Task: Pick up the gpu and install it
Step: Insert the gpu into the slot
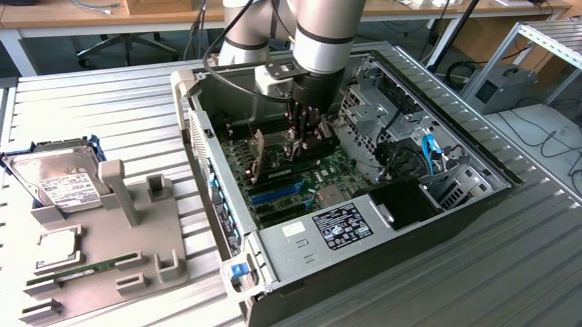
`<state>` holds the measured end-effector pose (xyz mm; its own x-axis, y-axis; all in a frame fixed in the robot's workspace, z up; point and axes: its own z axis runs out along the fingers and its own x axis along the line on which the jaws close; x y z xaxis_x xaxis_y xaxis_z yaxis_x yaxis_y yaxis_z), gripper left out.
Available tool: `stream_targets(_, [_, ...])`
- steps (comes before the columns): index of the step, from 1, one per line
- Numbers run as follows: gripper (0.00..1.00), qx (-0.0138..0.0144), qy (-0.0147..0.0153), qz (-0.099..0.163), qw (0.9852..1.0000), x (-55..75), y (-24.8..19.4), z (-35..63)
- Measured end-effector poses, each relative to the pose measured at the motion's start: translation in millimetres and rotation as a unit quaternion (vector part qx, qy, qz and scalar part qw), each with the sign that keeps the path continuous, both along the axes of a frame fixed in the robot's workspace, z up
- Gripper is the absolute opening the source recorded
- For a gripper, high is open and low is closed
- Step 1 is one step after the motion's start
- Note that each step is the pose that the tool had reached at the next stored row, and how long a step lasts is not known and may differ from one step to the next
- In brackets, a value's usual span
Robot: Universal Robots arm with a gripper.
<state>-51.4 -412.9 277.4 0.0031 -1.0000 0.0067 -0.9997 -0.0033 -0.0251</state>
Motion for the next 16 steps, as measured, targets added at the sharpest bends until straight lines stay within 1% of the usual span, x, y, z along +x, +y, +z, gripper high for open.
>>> stream_targets(16, [0.26,-0.0004,0.0000,0.000,1.0000,-0.1,0.0,-4.9])
